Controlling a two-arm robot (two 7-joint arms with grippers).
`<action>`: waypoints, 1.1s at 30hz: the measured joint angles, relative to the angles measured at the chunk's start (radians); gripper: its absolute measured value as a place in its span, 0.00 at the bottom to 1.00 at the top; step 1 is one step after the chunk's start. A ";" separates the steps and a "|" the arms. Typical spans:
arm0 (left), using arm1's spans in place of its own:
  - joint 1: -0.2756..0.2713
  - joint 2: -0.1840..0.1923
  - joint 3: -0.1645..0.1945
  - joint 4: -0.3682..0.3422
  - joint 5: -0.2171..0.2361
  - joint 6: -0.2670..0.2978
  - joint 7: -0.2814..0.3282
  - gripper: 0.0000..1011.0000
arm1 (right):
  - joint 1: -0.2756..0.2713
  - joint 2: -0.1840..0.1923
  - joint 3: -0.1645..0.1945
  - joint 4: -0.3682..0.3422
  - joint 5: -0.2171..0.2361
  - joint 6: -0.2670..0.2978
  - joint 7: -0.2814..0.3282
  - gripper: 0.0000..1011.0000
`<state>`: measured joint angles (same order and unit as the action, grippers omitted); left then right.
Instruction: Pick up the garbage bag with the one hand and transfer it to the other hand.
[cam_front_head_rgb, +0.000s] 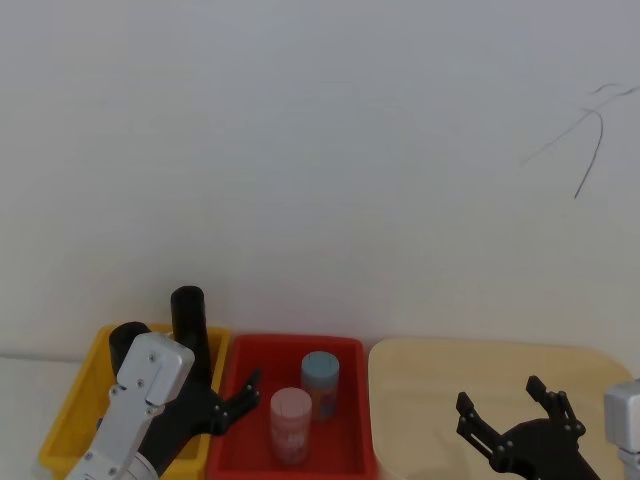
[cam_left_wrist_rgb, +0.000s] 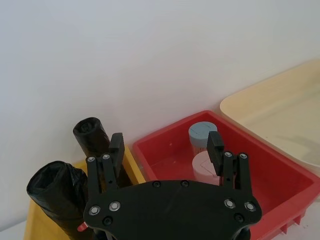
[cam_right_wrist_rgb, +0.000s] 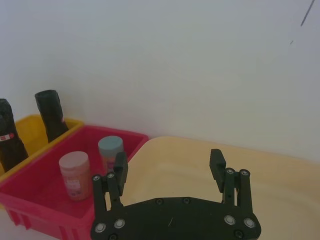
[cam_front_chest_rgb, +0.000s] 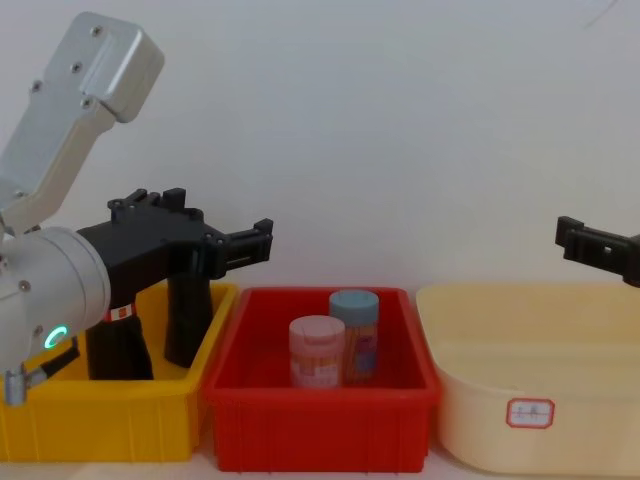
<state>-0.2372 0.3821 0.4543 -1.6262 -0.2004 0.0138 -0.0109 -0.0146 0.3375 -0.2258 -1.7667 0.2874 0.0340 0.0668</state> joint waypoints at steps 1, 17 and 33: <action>0.000 0.000 0.000 0.000 0.000 0.000 0.000 0.99 | 0.000 0.000 0.000 0.000 0.000 0.000 0.000 0.99; 0.000 0.000 0.000 0.000 0.000 0.000 0.000 0.99 | 0.000 0.000 0.000 0.000 0.000 0.000 0.000 0.99; 0.000 0.000 0.000 0.000 0.000 0.000 0.000 0.99 | 0.000 0.000 0.000 0.000 0.000 0.000 0.000 0.99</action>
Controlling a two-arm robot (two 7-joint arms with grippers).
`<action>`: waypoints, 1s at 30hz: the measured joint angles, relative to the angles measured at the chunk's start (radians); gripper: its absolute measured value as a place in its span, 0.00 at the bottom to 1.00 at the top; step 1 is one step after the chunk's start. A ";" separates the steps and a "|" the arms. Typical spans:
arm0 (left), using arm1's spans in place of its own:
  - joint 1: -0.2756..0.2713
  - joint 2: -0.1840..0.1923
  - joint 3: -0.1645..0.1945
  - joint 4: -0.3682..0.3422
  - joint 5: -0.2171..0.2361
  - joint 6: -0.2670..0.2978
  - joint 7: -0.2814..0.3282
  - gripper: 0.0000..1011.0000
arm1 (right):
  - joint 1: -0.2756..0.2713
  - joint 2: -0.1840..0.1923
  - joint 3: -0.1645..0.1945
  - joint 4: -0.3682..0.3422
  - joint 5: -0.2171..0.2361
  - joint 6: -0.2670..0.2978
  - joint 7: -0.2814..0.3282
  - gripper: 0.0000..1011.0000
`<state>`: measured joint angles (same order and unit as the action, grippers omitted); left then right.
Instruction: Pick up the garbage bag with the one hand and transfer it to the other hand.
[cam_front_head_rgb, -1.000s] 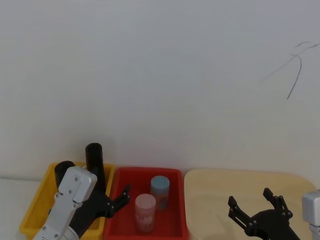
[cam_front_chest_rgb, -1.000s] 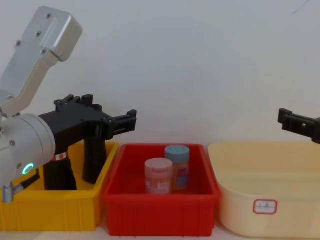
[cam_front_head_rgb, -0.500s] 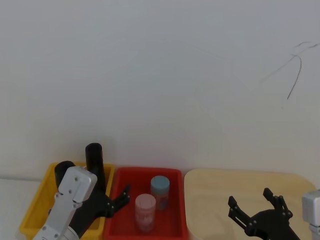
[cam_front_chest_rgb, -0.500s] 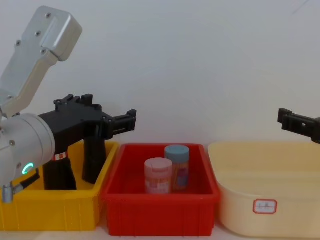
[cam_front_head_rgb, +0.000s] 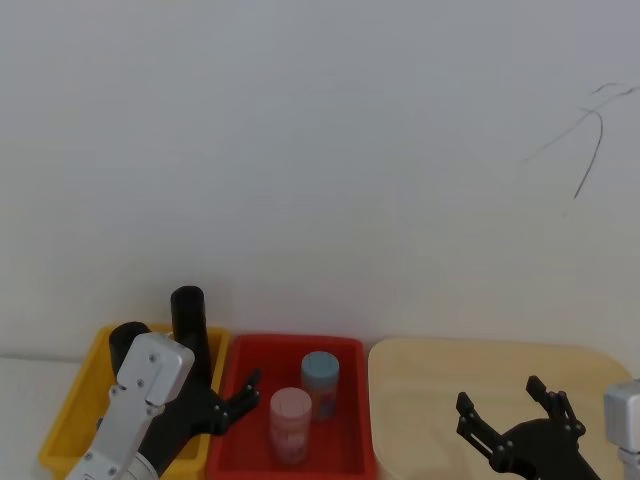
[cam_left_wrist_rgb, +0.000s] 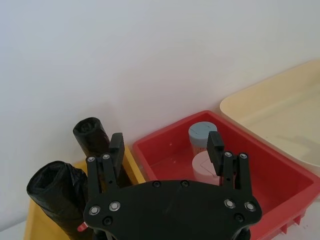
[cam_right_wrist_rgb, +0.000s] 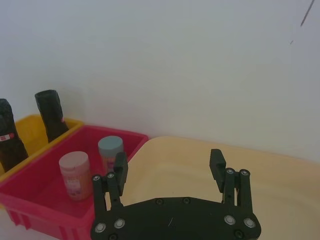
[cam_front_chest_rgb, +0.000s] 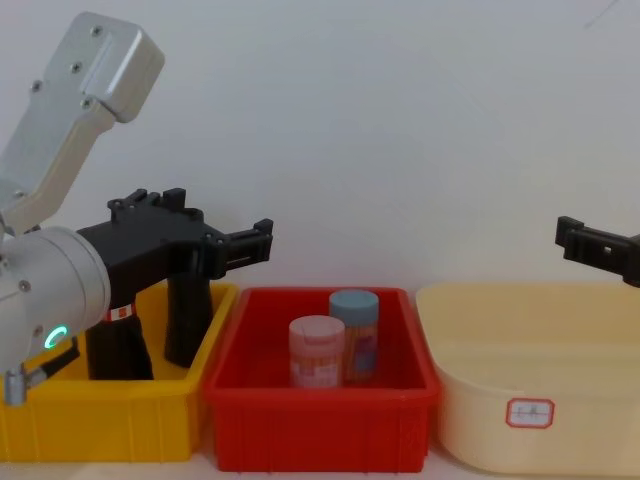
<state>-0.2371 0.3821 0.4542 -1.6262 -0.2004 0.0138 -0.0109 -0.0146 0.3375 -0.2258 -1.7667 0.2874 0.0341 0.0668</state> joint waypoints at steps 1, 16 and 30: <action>0.000 0.000 0.000 0.000 0.000 0.000 0.000 0.99 | 0.000 0.000 0.000 0.000 0.000 0.000 0.000 0.99; 0.000 0.000 0.000 0.000 0.000 0.000 0.000 0.99 | 0.000 0.000 0.000 0.000 0.000 0.000 0.000 0.99; -0.008 -0.005 0.001 0.005 0.006 0.009 0.000 0.99 | 0.000 0.000 0.000 0.000 0.000 0.000 0.000 0.99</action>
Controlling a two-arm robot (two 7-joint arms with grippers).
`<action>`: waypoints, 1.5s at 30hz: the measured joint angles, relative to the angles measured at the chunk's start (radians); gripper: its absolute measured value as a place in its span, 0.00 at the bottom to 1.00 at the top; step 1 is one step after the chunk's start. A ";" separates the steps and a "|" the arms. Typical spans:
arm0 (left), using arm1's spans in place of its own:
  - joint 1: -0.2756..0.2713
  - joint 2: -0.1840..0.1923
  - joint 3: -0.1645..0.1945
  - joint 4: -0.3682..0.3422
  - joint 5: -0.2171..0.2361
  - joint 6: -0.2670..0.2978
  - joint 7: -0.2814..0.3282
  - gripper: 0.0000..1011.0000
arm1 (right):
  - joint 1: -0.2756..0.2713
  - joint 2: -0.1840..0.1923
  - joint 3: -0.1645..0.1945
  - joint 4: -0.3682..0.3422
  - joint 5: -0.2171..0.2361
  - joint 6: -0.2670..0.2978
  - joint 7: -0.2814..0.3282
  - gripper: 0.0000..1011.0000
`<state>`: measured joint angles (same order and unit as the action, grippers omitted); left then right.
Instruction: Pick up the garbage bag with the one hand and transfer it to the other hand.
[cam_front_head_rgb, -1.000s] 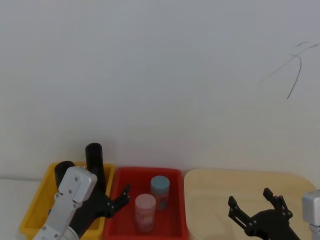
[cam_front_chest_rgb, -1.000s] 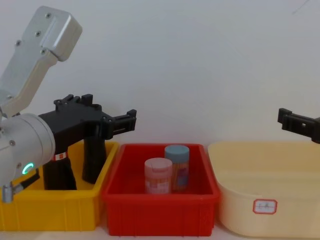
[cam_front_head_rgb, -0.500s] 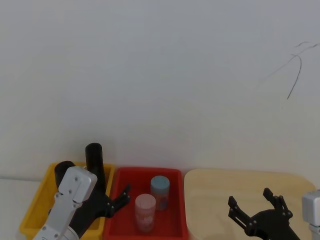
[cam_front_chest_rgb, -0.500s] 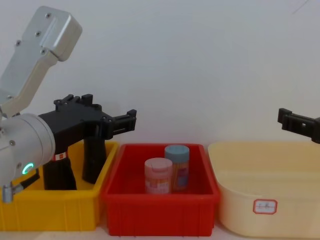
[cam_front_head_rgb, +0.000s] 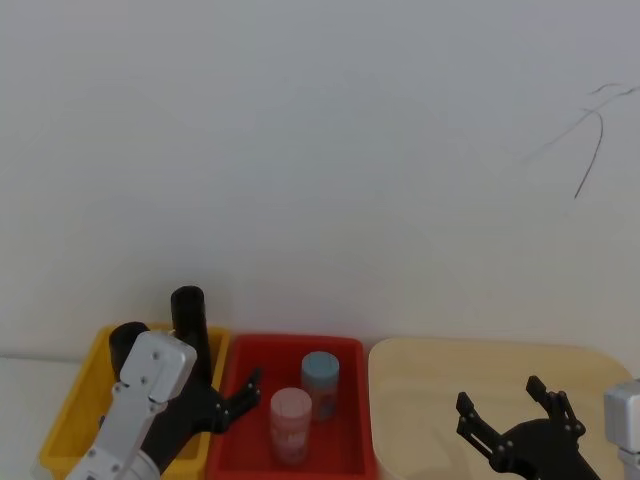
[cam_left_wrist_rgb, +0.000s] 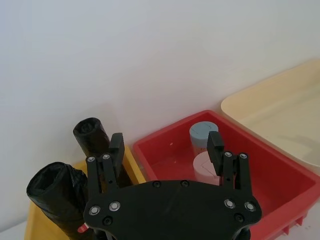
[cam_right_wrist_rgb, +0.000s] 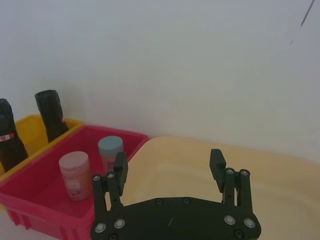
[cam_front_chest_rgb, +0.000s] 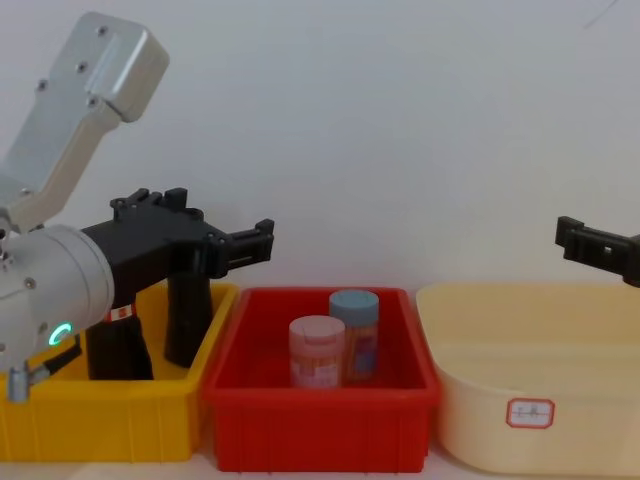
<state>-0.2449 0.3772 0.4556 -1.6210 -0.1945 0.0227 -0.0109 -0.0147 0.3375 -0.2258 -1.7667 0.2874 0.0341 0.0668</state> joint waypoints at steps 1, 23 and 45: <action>-0.004 -0.001 0.001 0.003 0.003 0.006 0.000 0.99 | 0.000 0.000 0.000 0.000 0.000 0.000 0.000 0.99; -0.032 0.071 -0.013 0.003 -0.003 0.088 -0.120 0.99 | 0.000 0.000 0.000 0.000 0.000 0.000 0.000 0.99; 0.003 0.121 -0.108 -0.032 -0.078 0.136 -0.181 0.99 | 0.000 0.000 0.000 0.000 0.000 0.000 0.000 0.99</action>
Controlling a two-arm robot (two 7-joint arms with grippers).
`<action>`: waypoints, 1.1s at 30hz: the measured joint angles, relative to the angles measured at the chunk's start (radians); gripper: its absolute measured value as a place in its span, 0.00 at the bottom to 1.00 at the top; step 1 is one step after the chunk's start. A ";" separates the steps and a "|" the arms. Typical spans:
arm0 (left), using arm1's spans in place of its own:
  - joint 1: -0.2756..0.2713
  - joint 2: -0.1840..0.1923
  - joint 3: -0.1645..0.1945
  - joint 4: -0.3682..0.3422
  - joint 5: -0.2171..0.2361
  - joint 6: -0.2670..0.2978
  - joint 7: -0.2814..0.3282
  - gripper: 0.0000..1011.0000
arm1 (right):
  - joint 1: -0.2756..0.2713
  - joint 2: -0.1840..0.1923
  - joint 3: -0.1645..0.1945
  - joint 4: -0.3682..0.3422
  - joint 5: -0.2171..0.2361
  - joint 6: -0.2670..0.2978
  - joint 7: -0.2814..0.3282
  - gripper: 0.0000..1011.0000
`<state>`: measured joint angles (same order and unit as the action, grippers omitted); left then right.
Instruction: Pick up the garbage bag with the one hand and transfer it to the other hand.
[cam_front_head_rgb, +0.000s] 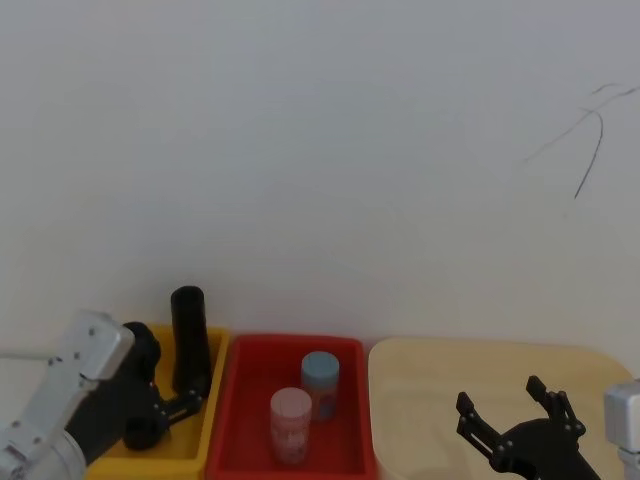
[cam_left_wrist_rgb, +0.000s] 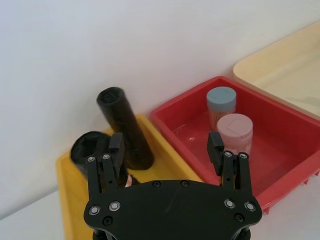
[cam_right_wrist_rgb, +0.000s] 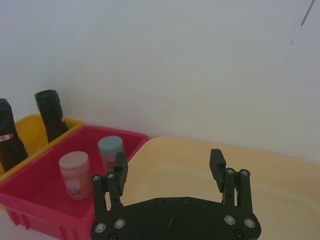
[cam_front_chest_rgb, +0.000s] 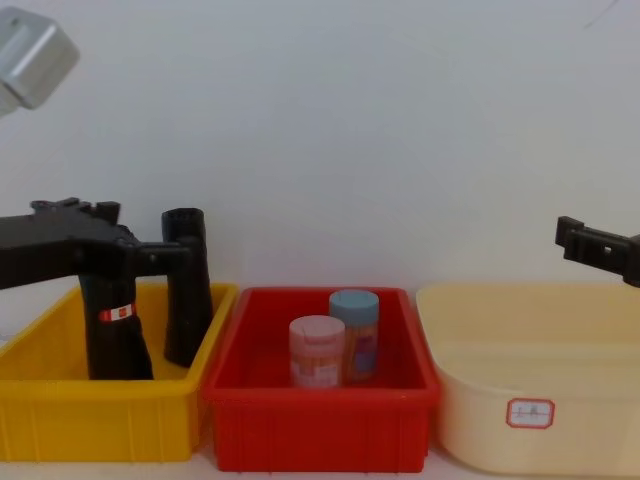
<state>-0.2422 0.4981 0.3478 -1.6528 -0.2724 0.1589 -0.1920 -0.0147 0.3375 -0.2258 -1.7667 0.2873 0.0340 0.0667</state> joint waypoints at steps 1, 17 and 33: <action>0.005 0.005 -0.010 -0.004 -0.006 0.004 -0.002 0.99 | 0.000 0.000 0.000 0.000 0.000 0.000 0.000 0.99; 0.036 0.036 -0.091 -0.020 -0.045 0.063 -0.004 0.99 | 0.000 0.000 0.000 0.000 0.000 0.000 0.000 0.99; -0.023 0.014 -0.107 0.076 -0.040 0.124 0.004 0.99 | 0.000 0.000 0.000 0.000 0.000 0.000 0.000 0.99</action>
<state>-0.2649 0.5118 0.2412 -1.5764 -0.3120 0.2825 -0.1881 -0.0147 0.3375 -0.2258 -1.7667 0.2874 0.0340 0.0668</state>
